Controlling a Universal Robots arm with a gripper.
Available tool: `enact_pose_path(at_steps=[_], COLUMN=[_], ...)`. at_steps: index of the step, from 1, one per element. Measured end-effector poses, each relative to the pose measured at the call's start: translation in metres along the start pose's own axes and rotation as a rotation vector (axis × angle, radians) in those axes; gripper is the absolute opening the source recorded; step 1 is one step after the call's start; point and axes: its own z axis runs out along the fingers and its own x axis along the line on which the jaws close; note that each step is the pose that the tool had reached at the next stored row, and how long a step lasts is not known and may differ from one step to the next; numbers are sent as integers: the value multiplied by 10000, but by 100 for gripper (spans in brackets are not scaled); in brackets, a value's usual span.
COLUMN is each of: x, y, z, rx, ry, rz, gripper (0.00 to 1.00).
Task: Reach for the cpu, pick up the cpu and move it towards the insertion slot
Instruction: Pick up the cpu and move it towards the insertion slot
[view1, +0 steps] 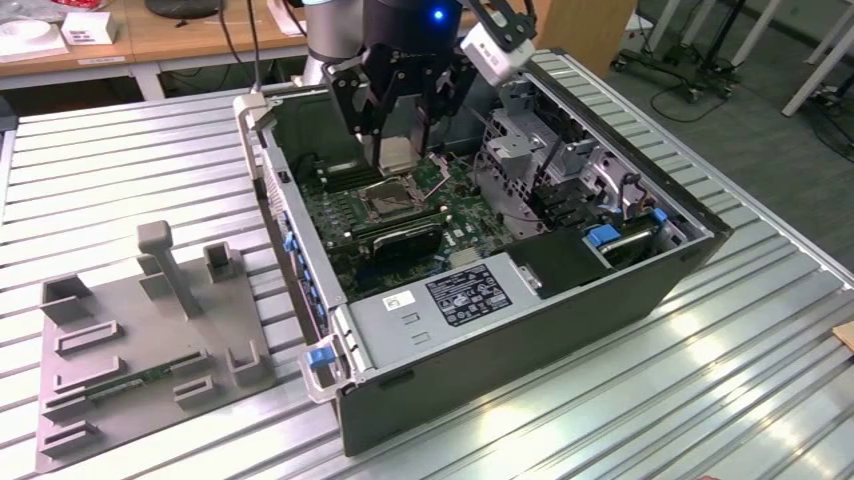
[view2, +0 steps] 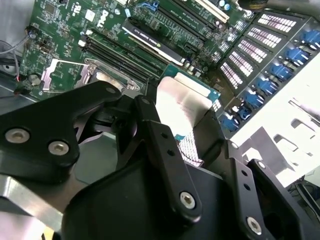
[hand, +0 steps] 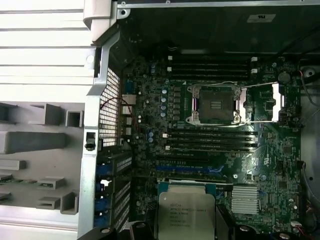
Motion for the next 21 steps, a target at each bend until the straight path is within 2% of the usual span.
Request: enact_pose_path(at_steps=[5,14,21], x=[-8,-11,-33], y=[63,71,159], z=[13,16,33], rx=[-2,-2,-2], ry=[0,0,0], rz=[-3,-2,-2], gripper=[54,54,54])
